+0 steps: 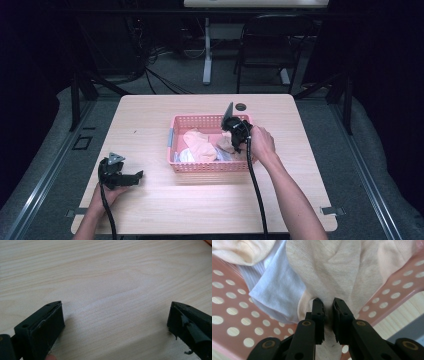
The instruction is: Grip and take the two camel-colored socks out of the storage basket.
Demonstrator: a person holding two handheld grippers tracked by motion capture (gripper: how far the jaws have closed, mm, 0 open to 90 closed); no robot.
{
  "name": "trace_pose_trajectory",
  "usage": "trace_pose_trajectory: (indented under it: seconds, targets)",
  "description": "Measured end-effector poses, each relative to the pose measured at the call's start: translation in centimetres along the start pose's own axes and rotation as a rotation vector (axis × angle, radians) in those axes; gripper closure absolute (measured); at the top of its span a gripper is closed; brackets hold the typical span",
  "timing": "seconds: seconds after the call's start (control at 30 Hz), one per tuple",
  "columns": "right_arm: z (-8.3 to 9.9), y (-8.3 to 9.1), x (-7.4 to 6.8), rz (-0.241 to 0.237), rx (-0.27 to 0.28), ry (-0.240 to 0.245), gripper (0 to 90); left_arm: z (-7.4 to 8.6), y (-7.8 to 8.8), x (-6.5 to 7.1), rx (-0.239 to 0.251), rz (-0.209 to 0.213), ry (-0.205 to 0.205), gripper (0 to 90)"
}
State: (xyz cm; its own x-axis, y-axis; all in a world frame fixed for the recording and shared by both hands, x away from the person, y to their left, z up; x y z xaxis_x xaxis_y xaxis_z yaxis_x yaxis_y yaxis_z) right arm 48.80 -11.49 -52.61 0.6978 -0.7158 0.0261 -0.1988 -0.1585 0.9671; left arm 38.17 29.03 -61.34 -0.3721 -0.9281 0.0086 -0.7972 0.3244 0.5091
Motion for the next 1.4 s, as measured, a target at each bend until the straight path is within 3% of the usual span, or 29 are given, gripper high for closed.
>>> trace_pose_trajectory:
  seconds: [0.1, 0.47, 1.4]
  targets:
    - [0.1, 0.5, 0.1, -0.001, 0.034, -0.026, 81.6, 0.0, 0.0, 0.0, 0.000, 0.000, 0.000, 0.6]
    - [0.0, 2.2, 0.3, 0.000, 0.068, -0.025, 82.4, 0.0, 0.0, 0.0, 0.000, 0.000, 0.000, 0.6]
    - [-1.1, 10.7, -0.5, 0.007, 0.182, 0.007, 83.2, 0.0, 0.0, 0.0, 0.000, 0.000, 0.000, 0.6]
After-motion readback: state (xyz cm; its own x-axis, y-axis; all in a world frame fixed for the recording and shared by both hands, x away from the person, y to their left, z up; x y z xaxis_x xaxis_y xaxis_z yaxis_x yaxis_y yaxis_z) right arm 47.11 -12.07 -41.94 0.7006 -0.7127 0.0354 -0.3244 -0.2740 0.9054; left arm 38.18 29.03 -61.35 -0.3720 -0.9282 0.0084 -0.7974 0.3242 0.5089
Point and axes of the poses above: each handheld gripper's, and its own axes: y roughly backward along the jaws, z roughly out of its underside, x roughly to its right, the point moved 3 cm from there along -y, roughly forward along the jaws, and after that the axes turned 14 degrees about x, right-handed, at the moved point
